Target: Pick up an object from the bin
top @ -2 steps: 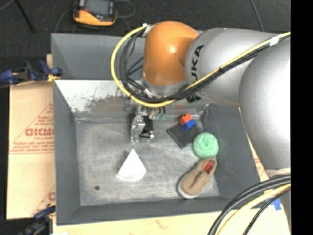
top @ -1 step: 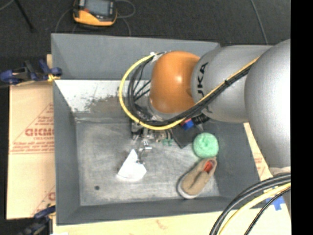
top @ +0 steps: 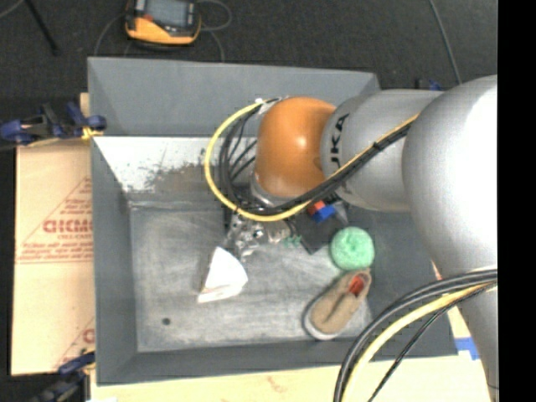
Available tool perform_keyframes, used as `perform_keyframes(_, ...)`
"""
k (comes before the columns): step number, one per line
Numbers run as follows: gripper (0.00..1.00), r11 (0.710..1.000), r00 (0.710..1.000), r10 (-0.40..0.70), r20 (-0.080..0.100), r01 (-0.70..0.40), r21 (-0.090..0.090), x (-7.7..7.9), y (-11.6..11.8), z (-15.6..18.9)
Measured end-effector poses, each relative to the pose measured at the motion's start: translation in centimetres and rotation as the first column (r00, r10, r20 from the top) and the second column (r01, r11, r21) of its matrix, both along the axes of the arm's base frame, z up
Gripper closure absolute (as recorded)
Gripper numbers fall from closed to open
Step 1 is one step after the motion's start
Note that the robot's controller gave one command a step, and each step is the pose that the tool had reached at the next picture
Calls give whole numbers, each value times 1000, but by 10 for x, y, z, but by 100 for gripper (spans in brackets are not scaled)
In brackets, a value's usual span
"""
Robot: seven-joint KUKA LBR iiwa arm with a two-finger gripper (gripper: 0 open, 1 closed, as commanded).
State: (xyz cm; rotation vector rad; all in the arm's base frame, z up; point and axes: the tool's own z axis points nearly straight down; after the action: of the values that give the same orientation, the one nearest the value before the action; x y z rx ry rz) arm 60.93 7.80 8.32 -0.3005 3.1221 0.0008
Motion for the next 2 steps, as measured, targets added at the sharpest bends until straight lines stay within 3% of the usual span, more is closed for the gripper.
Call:
perform_keyframes(1,0,1000,999,3,-51,-3,-5,-11,1,-5)
perform_keyframes(2,0,1000,999,2,-50,-2,-4,-10,1,-5)
